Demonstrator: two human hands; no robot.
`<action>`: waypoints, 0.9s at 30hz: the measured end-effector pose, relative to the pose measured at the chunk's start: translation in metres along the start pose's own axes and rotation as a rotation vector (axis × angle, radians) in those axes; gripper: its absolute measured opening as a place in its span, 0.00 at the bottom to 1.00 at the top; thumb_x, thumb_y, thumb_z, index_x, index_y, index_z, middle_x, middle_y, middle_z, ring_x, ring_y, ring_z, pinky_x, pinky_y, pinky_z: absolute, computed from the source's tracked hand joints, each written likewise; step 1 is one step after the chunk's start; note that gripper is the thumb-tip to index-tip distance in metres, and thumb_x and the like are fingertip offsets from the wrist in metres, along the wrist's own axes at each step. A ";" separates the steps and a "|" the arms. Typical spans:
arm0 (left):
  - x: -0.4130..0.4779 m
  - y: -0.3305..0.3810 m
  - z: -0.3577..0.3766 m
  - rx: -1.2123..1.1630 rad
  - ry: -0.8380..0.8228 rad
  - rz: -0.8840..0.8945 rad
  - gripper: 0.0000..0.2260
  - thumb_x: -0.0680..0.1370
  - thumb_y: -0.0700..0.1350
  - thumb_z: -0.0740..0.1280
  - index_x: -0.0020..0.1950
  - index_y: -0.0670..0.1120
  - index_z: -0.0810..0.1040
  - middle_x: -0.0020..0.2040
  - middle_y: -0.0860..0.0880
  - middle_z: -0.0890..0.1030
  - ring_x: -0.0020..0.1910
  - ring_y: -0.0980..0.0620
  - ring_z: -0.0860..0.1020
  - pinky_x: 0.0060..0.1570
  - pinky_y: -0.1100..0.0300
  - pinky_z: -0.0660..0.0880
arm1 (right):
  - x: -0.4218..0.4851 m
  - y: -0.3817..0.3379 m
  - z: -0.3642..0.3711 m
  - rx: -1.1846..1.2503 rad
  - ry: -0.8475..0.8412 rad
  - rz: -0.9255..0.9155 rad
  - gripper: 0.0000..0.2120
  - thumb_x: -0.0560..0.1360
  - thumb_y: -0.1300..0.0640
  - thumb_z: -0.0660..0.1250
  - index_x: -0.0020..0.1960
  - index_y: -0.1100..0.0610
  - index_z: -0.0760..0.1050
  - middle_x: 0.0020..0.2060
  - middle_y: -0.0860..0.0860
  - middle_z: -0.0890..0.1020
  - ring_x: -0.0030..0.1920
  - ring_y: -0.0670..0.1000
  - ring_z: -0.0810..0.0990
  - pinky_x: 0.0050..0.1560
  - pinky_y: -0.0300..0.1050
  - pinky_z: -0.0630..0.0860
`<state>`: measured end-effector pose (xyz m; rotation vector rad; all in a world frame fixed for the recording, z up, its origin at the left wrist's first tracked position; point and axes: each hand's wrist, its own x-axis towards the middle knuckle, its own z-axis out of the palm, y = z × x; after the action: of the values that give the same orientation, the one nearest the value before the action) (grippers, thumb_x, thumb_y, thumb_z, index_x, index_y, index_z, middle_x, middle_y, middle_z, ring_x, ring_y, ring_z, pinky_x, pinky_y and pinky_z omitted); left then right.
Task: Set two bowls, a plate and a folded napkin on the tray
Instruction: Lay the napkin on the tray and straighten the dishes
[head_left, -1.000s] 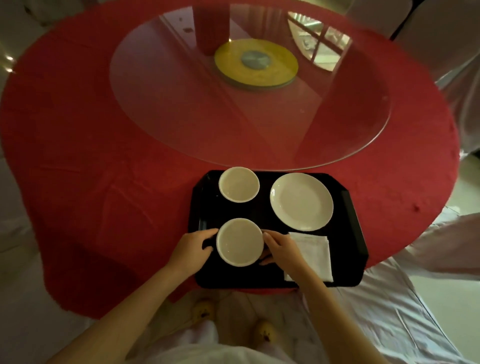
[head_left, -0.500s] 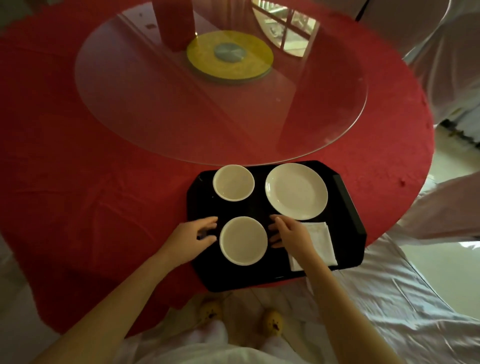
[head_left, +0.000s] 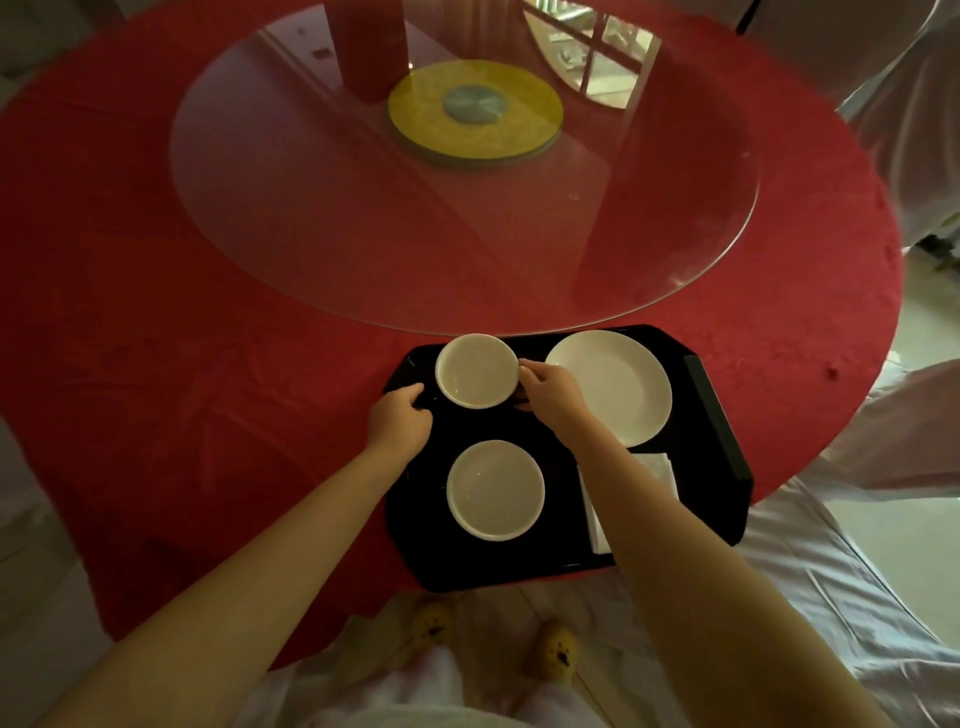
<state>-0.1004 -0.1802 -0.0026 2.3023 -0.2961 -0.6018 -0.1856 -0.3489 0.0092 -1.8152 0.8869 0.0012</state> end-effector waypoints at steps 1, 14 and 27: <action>0.001 0.000 0.000 -0.004 0.004 0.000 0.22 0.74 0.35 0.60 0.68 0.42 0.68 0.68 0.41 0.73 0.64 0.45 0.73 0.59 0.56 0.71 | -0.001 0.001 0.001 0.022 0.011 0.001 0.14 0.78 0.59 0.56 0.57 0.56 0.79 0.48 0.62 0.83 0.49 0.60 0.82 0.53 0.58 0.79; 0.015 0.001 0.001 -0.024 0.013 0.002 0.23 0.74 0.35 0.61 0.69 0.43 0.68 0.67 0.42 0.73 0.56 0.47 0.78 0.48 0.64 0.74 | -0.007 0.011 0.001 0.167 0.026 -0.008 0.13 0.78 0.61 0.60 0.60 0.58 0.78 0.40 0.54 0.82 0.42 0.52 0.82 0.53 0.49 0.80; -0.057 -0.026 0.005 -0.095 -0.128 0.008 0.17 0.78 0.40 0.60 0.67 0.44 0.70 0.67 0.45 0.74 0.66 0.48 0.72 0.64 0.58 0.67 | -0.043 0.028 -0.007 -0.011 -0.007 0.064 0.17 0.79 0.57 0.57 0.65 0.61 0.72 0.53 0.59 0.82 0.50 0.55 0.82 0.57 0.52 0.78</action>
<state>-0.1511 -0.1431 -0.0045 2.1752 -0.3299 -0.7450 -0.2351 -0.3343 0.0068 -1.7954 0.9411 0.0531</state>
